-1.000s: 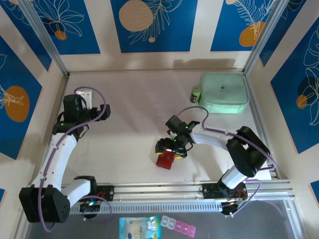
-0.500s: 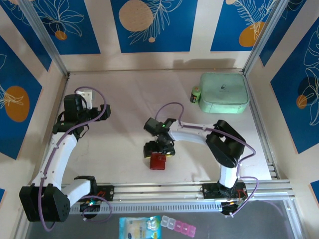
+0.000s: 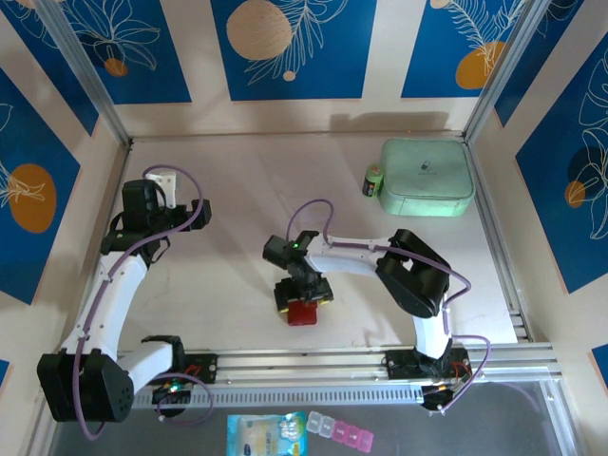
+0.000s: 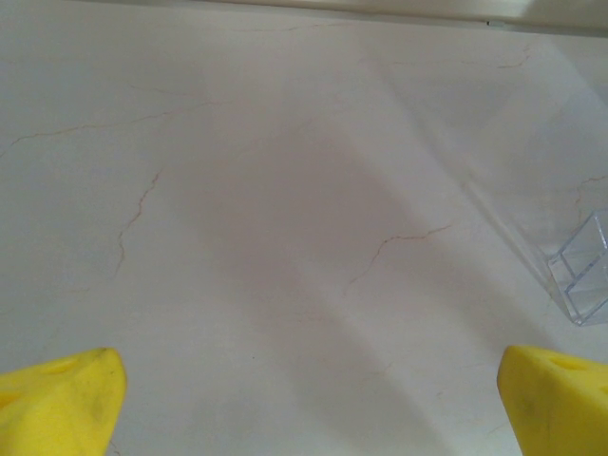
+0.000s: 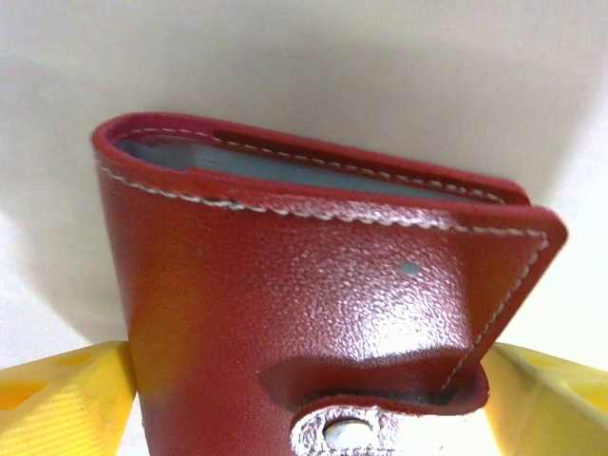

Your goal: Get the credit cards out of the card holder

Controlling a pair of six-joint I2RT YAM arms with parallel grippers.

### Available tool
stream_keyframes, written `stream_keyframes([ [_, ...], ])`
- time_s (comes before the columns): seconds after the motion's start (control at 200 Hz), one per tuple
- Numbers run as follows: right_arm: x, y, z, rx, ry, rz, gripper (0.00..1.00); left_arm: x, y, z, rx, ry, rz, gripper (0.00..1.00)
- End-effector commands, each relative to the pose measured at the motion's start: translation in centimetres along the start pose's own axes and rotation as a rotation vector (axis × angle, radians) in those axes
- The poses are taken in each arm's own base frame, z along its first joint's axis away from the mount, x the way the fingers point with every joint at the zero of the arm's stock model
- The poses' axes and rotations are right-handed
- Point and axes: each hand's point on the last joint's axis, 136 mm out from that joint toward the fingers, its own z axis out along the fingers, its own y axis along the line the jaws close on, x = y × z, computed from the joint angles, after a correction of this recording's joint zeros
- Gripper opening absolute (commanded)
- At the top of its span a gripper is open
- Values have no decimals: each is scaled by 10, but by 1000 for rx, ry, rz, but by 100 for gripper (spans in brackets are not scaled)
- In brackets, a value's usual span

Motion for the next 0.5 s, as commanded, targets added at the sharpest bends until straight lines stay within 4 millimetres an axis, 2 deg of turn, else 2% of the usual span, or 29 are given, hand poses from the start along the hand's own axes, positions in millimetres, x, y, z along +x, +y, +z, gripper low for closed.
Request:
stream_keyframes([
  [0.0, 15, -12, -7, 19, 10, 15, 89, 1, -4, 3, 20, 1, 0, 100],
  [0.23, 9, -8, -3, -39, 4, 2, 80, 2, -4, 5, 19, 7, 0, 100],
  [0.495, -8, -6, -16, -80, -54, 13, 71, 3, -6, 4, 32, 13, -47, 100],
])
